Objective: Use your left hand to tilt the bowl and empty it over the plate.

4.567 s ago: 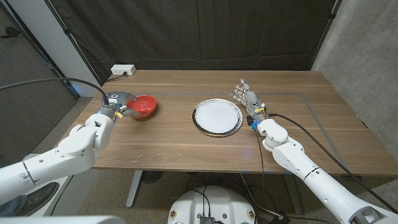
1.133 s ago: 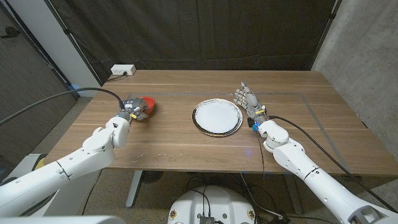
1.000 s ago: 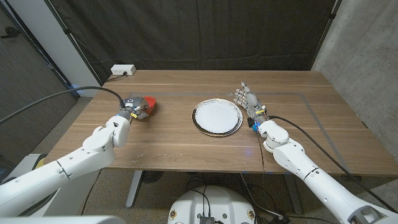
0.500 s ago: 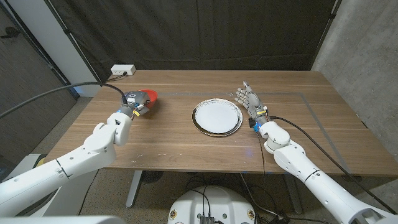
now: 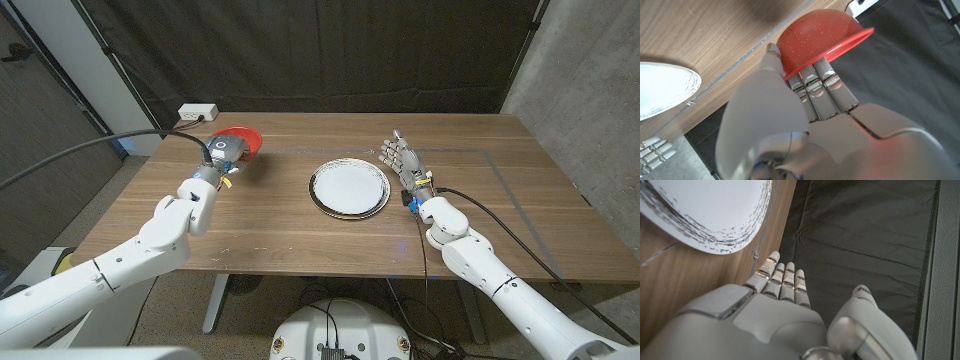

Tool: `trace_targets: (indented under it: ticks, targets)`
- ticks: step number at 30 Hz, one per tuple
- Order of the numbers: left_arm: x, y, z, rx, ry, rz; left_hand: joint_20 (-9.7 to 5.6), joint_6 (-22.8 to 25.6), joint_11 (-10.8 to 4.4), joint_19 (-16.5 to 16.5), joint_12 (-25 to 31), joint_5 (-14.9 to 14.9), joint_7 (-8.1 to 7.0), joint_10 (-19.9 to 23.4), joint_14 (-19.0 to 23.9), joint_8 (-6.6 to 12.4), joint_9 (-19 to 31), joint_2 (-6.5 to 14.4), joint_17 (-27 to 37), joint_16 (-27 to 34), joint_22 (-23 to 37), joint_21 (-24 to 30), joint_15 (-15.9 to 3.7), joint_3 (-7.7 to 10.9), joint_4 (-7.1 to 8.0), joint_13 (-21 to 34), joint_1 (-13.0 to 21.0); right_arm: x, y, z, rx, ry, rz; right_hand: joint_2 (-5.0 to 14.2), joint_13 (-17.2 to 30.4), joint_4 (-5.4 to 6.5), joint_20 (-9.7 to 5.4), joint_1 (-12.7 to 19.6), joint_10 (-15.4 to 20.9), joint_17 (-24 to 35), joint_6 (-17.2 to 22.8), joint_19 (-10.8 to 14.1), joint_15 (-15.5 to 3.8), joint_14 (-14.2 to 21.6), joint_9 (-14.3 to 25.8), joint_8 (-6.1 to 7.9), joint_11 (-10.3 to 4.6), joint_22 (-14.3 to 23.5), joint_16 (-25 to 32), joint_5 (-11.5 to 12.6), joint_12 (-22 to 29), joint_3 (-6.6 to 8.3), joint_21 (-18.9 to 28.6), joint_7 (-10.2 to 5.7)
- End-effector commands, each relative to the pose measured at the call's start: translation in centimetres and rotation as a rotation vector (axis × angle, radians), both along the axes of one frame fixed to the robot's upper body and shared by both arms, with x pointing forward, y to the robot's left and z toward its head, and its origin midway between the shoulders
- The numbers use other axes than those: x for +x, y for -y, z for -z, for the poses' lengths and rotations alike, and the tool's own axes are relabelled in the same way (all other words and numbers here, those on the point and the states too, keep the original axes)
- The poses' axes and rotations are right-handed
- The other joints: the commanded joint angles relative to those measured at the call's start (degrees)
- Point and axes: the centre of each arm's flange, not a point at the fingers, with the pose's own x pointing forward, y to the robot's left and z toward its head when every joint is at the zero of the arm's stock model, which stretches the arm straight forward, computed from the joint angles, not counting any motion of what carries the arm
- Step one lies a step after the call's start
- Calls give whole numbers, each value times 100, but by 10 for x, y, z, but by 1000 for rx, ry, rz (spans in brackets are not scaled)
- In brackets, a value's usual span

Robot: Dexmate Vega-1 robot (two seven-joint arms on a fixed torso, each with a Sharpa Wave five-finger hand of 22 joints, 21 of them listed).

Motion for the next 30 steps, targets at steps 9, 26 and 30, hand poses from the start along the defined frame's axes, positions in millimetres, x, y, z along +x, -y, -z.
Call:
trace_targets:
  ticks: [9,26,30]
  targets:
    - [-11,33,-14,126,71,65,-38,223,-63,-10,31,6,186,-1,349,28,0,-29,72,11,8,47,-320,3,34,98,1,-10,5,5,23,20,9,35,22,-36,-56,10,45,32,10,62,2,16,27,-6,-9,35,7,-26,10,-1,-47,32]
    - [-19,57,-24,267,85,73,-50,232,-78,-30,22,-2,156,2,340,30,-8,-43,111,-12,7,69,-324,8,45,180,6,-9,3,11,36,23,-4,43,22,-41,-56,7,49,33,10,78,-1,18,27,-7,-21,36,5,-28,9,-9,-78,26]
    - [-21,64,-29,300,95,81,-49,199,-83,-38,19,-4,149,0,347,20,-5,-41,123,-14,7,74,-323,9,55,201,-1,-9,4,12,39,21,-7,46,22,-43,-57,7,53,33,10,83,6,17,27,-8,-22,37,4,-28,10,-11,-86,28]
